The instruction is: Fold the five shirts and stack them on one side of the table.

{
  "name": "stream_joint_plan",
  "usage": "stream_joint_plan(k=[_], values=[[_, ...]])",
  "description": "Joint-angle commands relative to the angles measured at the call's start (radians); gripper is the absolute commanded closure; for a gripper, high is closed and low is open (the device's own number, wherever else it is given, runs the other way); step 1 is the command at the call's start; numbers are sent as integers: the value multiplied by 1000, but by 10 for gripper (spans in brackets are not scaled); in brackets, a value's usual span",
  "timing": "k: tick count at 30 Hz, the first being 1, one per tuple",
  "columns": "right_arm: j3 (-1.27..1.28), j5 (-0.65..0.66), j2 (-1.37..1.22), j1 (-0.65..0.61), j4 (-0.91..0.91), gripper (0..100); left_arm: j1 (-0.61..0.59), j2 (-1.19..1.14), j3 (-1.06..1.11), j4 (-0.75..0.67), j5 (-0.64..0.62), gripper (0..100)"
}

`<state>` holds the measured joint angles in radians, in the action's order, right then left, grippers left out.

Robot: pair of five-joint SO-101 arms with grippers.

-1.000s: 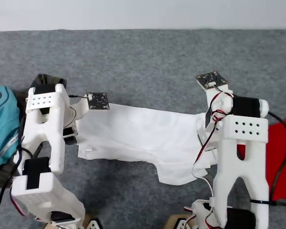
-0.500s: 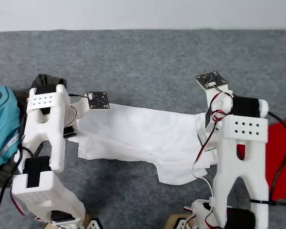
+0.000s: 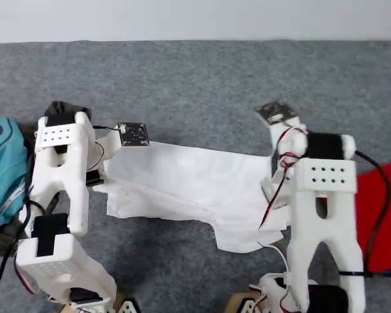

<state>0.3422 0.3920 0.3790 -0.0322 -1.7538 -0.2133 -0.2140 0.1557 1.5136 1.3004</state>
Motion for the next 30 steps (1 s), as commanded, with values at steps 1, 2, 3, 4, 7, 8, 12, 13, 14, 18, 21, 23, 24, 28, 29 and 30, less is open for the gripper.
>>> stream_joint_plan(k=[1, 2, 3, 4, 7, 8, 12, 13, 14, 18, 21, 23, 24, 28, 29, 30], values=[[54, 0, 31, -30, -35, 725, -6, 6, -35, 20, -41, 998], [74, 14, 31, -36, -35, 723, -6, 6, -33, 20, -43, 998], [91, 32, 31, -36, -33, 712, -6, 6, -33, 20, -43, 998], [106, 46, 31, -36, -25, 695, -6, 6, -33, 20, -43, 998], [153, 55, 31, -28, 31, 661, -2, 6, -33, 20, -43, 998], [173, 55, 31, -33, 59, 660, 0, 6, -33, 20, -43, 998], [250, 54, 7, -35, 176, 660, 2, 6, -33, 18, -43, 998], [264, 49, -16, -35, 197, 660, 2, 6, -33, 18, -43, 998], [276, 48, -42, -35, 219, 660, 2, 6, -33, 18, -43, 998], [279, 44, -159, -30, 295, 662, 2, 6, -31, 9, -43, 998], [279, 6, -232, -35, 363, 662, 0, 6, -10, -32, -43, 998], [279, -11, -277, -36, 390, 663, 0, 6, 12, -66, -43, 998], [279, -18, -298, -36, 398, 663, 0, 6, 22, -80, -43, 998], [279, -32, -348, -38, 398, 664, 0, 6, 35, -92, -43, 998], [279, -32, -352, -36, 397, 664, 0, 6, 35, -92, -43, 998], [279, -32, -354, -35, 398, 668, 0, 6, 35, -94, -43, 998]])
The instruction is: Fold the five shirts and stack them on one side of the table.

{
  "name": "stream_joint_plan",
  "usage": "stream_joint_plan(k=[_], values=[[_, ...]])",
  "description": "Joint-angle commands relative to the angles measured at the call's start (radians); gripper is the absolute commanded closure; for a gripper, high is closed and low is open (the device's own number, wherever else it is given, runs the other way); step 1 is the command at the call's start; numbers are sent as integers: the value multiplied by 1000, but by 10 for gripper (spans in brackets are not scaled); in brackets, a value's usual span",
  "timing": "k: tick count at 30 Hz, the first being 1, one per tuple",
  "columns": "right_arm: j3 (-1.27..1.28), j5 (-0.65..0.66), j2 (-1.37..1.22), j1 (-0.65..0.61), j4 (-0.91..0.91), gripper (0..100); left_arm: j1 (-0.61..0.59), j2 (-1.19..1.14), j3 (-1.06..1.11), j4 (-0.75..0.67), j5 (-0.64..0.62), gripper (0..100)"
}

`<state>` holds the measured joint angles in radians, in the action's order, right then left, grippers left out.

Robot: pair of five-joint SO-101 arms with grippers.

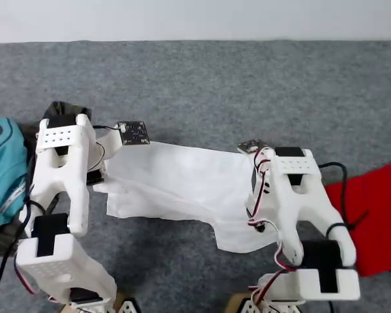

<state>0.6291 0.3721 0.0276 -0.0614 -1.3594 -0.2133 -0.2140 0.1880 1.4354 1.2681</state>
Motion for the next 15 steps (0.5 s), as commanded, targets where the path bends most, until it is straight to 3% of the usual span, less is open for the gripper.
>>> stream_joint_plan(k=[1, 5, 15], values=[[-8, -12, -4, -5, 5, 682, 0, 6, 2, -15, -11, 998], [-29, -12, 8, -7, -31, 736, 2, 6, -2, -15, -11, 998], [-187, -14, 96, -21, -269, 736, 25, 6, -2, -17, -11, 998]])
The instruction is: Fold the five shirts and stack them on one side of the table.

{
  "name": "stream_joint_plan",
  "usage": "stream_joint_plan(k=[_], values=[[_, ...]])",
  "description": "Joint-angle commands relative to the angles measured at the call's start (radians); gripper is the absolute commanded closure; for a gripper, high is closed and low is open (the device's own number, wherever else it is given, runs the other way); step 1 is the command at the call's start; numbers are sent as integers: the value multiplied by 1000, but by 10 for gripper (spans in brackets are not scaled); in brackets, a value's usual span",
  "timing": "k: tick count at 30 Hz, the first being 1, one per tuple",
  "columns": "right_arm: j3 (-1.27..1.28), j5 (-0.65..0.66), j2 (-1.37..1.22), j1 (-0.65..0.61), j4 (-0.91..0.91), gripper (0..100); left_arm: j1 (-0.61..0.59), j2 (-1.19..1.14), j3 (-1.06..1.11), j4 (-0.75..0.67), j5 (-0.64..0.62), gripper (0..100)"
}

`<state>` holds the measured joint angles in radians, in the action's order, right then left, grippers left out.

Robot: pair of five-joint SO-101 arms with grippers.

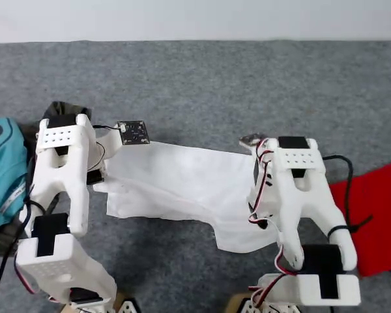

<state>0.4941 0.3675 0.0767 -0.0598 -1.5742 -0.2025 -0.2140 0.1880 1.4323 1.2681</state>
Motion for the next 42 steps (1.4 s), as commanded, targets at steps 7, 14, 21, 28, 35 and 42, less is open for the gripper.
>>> stream_joint_plan(k=[7, 14, 21, 28, 35, 42], values=[[-43, -40, 58, -79, -110, 739, 23, 6, -2, -14, -11, 998], [12, -38, -41, -74, 31, 739, 17, 6, -2, -14, -11, 998], [9, -40, -160, -73, 114, 740, 15, 6, -1, -12, -11, 998], [9, -35, -228, -73, 153, 798, 15, 6, -1, -12, -8, 998], [2, -34, -228, -71, 182, 901, 15, 6, -1, -12, -8, 998], [-133, 17, -147, -59, 48, 985, 15, 6, -4, -9, -8, 998]])
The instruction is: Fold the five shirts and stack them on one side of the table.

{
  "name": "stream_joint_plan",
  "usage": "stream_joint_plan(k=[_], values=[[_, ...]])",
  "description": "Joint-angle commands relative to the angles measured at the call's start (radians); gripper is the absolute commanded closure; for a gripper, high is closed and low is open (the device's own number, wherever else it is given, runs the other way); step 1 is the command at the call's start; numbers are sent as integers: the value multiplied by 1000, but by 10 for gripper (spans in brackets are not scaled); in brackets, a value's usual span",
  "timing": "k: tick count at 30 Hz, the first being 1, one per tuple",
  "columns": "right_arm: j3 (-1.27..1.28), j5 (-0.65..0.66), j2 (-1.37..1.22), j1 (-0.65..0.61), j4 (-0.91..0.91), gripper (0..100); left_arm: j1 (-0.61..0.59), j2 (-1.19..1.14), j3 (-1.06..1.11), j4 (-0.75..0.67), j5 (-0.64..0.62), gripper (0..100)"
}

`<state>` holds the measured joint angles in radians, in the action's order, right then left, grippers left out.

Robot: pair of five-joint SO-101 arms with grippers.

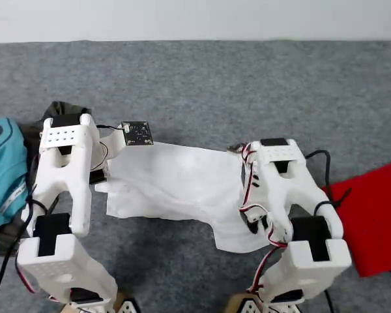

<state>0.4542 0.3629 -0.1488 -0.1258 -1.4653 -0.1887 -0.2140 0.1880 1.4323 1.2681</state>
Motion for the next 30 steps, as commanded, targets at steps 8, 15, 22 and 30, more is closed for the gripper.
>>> stream_joint_plan(k=[8, 15, 22, 30], values=[[-319, 86, 214, 85, -285, 987, 0, 34, -67, 40, -35, 998], [-454, 120, 375, 134, -323, 987, 0, 153, -176, 107, -118, 998], [-681, 121, 478, 134, -309, 987, 25, 362, -311, 101, -321, 998], [-1063, 152, 475, 142, -236, 987, 63, 586, -481, -23, -674, 998]])
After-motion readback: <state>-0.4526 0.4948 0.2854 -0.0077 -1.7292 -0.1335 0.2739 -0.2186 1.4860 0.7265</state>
